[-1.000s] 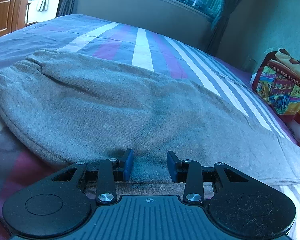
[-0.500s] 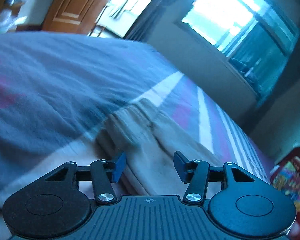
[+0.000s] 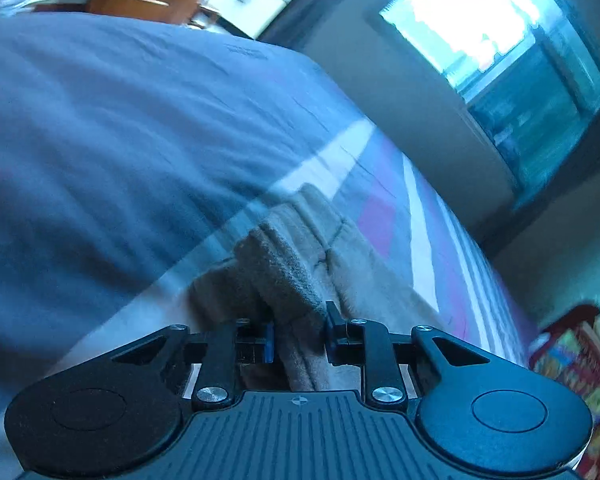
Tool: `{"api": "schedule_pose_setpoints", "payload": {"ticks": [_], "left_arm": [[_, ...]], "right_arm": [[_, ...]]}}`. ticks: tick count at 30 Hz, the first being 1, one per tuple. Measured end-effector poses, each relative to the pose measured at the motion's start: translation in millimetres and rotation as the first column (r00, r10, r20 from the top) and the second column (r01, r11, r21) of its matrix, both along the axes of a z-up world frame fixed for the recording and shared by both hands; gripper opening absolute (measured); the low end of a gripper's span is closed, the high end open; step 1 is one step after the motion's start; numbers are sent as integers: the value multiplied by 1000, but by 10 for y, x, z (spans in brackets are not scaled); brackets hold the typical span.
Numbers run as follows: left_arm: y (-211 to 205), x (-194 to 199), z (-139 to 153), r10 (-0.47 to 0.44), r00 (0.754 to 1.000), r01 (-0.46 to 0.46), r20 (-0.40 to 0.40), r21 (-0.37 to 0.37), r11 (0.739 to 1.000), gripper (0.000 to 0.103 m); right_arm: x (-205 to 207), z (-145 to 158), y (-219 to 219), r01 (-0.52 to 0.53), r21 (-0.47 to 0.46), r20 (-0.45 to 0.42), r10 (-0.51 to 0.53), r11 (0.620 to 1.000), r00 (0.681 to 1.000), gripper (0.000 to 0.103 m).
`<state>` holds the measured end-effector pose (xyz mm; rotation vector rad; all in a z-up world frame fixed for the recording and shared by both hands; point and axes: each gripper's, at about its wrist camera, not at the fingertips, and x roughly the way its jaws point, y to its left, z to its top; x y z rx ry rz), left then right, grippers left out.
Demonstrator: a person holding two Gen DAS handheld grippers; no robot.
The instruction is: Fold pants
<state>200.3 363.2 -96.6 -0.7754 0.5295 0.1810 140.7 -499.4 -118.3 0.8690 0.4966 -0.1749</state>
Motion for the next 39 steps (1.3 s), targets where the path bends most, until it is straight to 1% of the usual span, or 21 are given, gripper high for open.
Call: {"api": "schedule_pose_setpoints", "payload": {"ticks": [3, 4, 5, 6, 7, 8, 9, 13, 18, 22, 25, 26, 27, 29, 31, 33, 35, 36, 37, 38, 39], "left_arm": [[29, 70, 303, -37, 985, 33, 167, 28, 999, 20], [38, 97, 346, -53, 981, 42, 185, 59, 997, 20], [43, 179, 308, -59, 993, 48, 102, 105, 993, 20], [45, 300, 206, -73, 997, 76, -30, 143, 987, 20], [42, 374, 92, -98, 988, 116, -120, 154, 981, 20], [32, 396, -4, -118, 978, 147, -169, 169, 974, 20], [25, 368, -34, -123, 980, 151, -159, 179, 972, 21], [62, 158, -51, -93, 994, 98, -53, 100, 990, 21], [51, 178, -154, -69, 994, 75, -87, 71, 995, 23], [-16, 244, -161, -71, 990, 85, -124, 108, 991, 23], [-38, 200, -144, -76, 989, 93, -130, 129, 987, 23], [-46, 178, -129, -76, 988, 95, -132, 140, 986, 23], [-56, 182, -124, -75, 988, 95, -135, 149, 984, 23], [-67, 208, -122, -73, 987, 95, -140, 159, 983, 23], [-65, 195, -117, -72, 987, 96, -146, 163, 982, 24], [-67, 197, -120, -78, 986, 104, -150, 173, 980, 24], [-70, 208, -131, -84, 985, 110, -153, 175, 978, 24], [-81, 215, -133, -87, 984, 115, -156, 181, 977, 24], [-88, 222, -124, -87, 983, 117, -162, 187, 975, 24], [-90, 222, -109, -85, 982, 116, -166, 189, 975, 24], [-94, 219, -95, -84, 982, 116, -168, 194, 974, 24]], "right_arm": [[-6, -3, -20, -6, 5, 0, 6, 1000, 1000, 54], [-16, 0, -24, -7, 7, 2, 7, 1000, 1000, 54], [-25, -2, -26, -8, 7, 3, 8, 1000, 1000, 54], [-31, -2, -25, -8, 6, 3, 8, 1000, 1000, 54], [-45, 0, -21, -5, 8, 4, 5, 1000, 1000, 54], [-48, 0, -22, -1, 12, 5, 1, 1000, 1000, 54], [-53, 4, -18, 2, 14, 4, -2, 1000, 1000, 54], [-145, 3, -58, 23, 67, 29, -25, 997, 999, 55], [-276, -100, -162, 78, 184, 72, -92, 980, 993, 54], [-195, -117, -163, 82, 181, 63, -95, 980, 994, 54], [-25, -94, -151, 63, 130, 36, -68, 990, 997, 52], [66, -61, -149, 51, 92, 7, -52, 994, 999, 38], [152, -26, -146, 48, 51, -32, -47, 998, 998, 12], [290, 109, -132, 25, -33, -69, -27, 999, 997, 11], [264, 428, -11, -19, -175, 18, 23, 984, 1000, 11], [79, 765, 116, -30, -279, 156, 76, 960, 985, 11], [-59, 810, 136, 5, -344, 207, 70, 939, 976, 11], [-20, 669, 65, 12, -337, 164, 46, 941, 985, 11], [98, 438, -64, -1, -278, 64, 20, 960, 998, 11], [280, 107, -195, -24, -175, -111, 4, 984, 994, 11], [287, -21, -220, -16, -137, -111, 0, 990, 994, 13]]}}
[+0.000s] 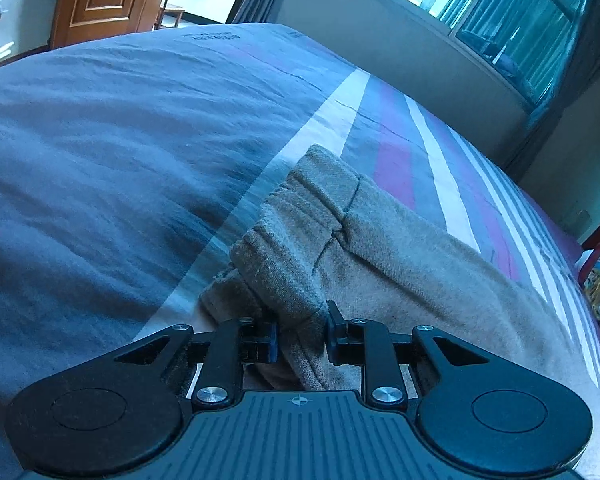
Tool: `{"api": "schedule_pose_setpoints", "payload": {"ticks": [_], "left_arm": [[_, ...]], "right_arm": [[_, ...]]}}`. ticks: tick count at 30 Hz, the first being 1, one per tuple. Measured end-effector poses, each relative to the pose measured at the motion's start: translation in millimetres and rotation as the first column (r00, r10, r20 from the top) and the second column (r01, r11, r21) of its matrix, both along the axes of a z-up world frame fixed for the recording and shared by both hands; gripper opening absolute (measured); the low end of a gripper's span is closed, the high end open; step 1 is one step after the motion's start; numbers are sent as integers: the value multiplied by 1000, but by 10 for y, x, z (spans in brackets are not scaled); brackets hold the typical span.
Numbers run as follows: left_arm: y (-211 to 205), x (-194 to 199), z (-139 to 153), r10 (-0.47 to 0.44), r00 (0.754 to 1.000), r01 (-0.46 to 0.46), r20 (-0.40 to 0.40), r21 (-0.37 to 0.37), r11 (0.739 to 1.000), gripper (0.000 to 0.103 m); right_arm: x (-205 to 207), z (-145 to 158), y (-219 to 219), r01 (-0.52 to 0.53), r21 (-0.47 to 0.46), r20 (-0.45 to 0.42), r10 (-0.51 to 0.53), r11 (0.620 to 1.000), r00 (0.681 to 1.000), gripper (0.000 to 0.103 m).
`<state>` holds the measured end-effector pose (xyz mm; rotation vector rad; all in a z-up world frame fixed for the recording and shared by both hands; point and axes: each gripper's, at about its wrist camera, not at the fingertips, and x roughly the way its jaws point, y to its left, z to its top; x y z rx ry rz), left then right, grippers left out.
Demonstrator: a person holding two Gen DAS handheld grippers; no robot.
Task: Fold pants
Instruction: 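Grasp the folded edge with the left tool while the right tool grasps the leg end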
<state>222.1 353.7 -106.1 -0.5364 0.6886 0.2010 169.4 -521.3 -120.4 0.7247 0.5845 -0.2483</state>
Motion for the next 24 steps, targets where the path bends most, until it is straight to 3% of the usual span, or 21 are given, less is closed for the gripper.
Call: {"api": "schedule_pose_setpoints", "payload": {"ticks": [8, 14, 18, 21, 24], "left_arm": [[-66, -312, 69, 1, 996, -5, 91, 36, 999, 26], [-285, -627, 205, 9, 986, -25, 164, 94, 995, 30], [-361, -601, 145, 6, 992, -18, 130, 96, 995, 33], [-415, -552, 39, 19, 996, -28, 88, 103, 994, 58], [-437, -518, -61, 29, 998, -34, 47, 111, 993, 61]], "right_arm": [[-215, 64, 80, -35, -57, 41, 37, 998, 998, 30], [-284, 71, -24, -41, 68, 96, 35, 997, 995, 48], [-252, 5, -86, 16, 165, 118, -36, 986, 992, 48], [-208, -19, -113, 30, 183, 121, -53, 983, 991, 44], [-179, -51, -132, 26, 178, 113, -47, 984, 992, 35]]}}
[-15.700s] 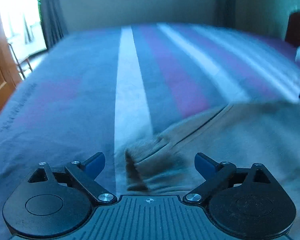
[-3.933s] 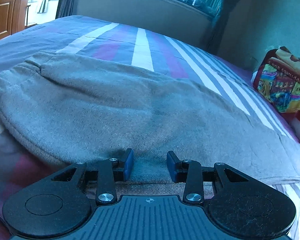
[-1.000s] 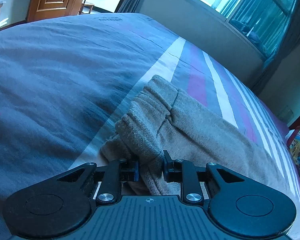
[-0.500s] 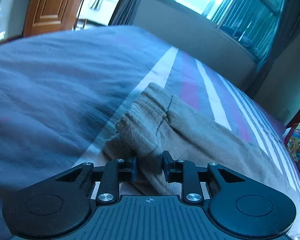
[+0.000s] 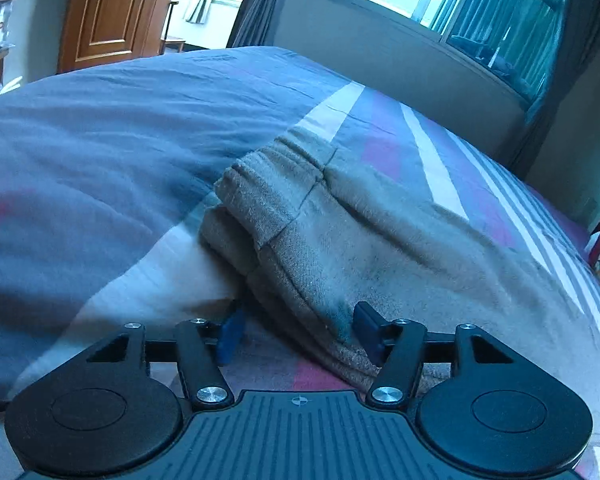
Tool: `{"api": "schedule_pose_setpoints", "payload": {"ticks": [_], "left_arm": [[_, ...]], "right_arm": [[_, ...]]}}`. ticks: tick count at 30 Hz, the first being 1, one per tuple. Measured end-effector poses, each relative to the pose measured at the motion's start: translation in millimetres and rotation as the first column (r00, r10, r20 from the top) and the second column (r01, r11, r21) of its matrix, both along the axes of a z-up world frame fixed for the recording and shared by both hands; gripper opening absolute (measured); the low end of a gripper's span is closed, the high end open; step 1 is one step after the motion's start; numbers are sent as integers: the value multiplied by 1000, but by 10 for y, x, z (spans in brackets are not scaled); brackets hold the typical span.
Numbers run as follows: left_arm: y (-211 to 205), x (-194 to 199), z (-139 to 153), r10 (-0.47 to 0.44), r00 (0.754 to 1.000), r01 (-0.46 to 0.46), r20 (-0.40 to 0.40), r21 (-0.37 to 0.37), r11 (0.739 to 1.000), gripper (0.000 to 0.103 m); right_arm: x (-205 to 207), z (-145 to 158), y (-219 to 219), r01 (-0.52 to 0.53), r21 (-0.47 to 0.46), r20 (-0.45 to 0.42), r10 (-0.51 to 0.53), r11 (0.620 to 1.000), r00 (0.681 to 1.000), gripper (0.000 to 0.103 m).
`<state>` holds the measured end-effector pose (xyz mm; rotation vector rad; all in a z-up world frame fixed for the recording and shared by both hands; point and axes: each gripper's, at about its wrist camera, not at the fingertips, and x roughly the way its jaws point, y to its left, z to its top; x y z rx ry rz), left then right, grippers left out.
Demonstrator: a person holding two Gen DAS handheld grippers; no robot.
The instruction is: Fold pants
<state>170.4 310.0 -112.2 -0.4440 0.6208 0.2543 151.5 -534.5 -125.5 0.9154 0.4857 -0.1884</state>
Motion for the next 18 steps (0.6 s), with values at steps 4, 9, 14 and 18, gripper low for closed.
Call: {"api": "schedule_pose_setpoints", "payload": {"ticks": [4, 9, 14, 18], "left_arm": [[31, -26, -21, -3, 1000, 3, 2, -14, 1000, 63], [51, -12, -46, -3, 1000, 4, 16, -31, 1000, 63], [42, -3, -68, -2, 1000, 3, 23, -33, 999, 64], [31, -21, -77, -1, 1000, 2, 31, -26, 1000, 64]], "right_arm": [[29, -15, -50, -8, 0, -31, 8, 1000, 999, 22], [20, -26, -59, -15, -6, -35, 15, 1000, 999, 19], [33, 25, -32, -17, -27, -53, 15, 999, 998, 20], [71, 68, -25, -24, -45, -82, 20, 999, 996, 20]]}}
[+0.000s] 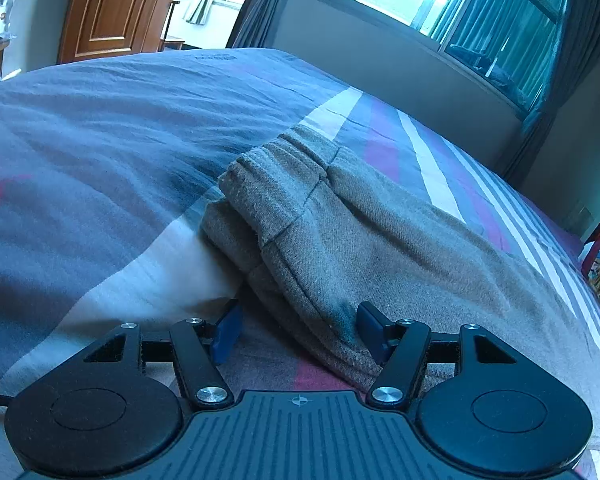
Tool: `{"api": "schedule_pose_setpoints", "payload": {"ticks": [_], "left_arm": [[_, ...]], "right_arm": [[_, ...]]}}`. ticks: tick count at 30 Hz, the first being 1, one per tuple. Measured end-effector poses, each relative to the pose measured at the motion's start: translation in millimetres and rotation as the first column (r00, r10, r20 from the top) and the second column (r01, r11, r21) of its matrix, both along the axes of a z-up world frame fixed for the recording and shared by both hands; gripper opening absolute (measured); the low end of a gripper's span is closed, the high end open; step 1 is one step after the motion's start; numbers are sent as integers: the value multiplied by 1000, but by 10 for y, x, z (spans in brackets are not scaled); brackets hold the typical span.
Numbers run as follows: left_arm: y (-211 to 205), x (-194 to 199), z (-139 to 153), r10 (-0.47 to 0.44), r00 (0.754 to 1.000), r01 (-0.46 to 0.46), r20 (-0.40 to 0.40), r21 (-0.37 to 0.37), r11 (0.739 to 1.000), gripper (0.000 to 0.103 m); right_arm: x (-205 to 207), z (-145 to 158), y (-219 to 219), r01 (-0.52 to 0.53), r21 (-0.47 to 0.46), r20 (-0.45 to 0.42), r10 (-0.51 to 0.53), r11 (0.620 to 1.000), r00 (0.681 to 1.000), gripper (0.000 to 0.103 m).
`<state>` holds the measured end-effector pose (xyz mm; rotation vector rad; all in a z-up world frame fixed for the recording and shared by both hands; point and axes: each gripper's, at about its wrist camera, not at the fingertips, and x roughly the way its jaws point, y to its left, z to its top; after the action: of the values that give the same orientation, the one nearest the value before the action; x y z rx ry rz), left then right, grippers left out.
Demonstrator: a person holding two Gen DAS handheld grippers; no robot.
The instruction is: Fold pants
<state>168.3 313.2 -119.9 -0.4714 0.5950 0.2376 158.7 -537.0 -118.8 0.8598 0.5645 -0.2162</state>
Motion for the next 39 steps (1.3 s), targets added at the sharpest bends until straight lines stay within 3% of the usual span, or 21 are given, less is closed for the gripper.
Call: {"api": "schedule_pose_setpoints", "payload": {"ticks": [8, 16, 20, 25, 29, 34, 36, 39], "left_arm": [[7, -24, -9, -12, 1000, 12, 12, 6, 1000, 64], [45, 4, 8, -90, 996, 90, -5, 46, 995, 65], [73, 18, 31, -134, 991, 135, -20, 62, 989, 65], [110, -10, 12, -145, 989, 145, -4, 47, 988, 65], [136, -24, -3, -146, 989, 145, 10, 37, 989, 65], [137, -49, -31, -144, 989, 143, 25, 33, 989, 65], [137, -50, -34, -144, 989, 143, 28, 31, 989, 65], [158, -63, -51, -144, 989, 143, 35, 22, 989, 65]], "right_arm": [[97, 181, 123, 12, -80, -69, -18, 997, 997, 19], [179, 325, 232, 8, -154, -116, -26, 988, 993, 19], [221, 474, 365, -9, -202, -107, -13, 979, 994, 18], [428, 839, 751, -75, -338, -54, 60, 938, 997, 17], [699, 1095, 1061, -111, -366, -18, 112, 924, 993, 17], [1053, 1363, 1811, -259, -456, -4, 289, 852, 957, 16], [1174, 1419, 2192, -332, -494, -9, 377, 803, 926, 16], [1267, 1416, 2841, -445, -543, -21, 519, 712, 855, 16]]}}
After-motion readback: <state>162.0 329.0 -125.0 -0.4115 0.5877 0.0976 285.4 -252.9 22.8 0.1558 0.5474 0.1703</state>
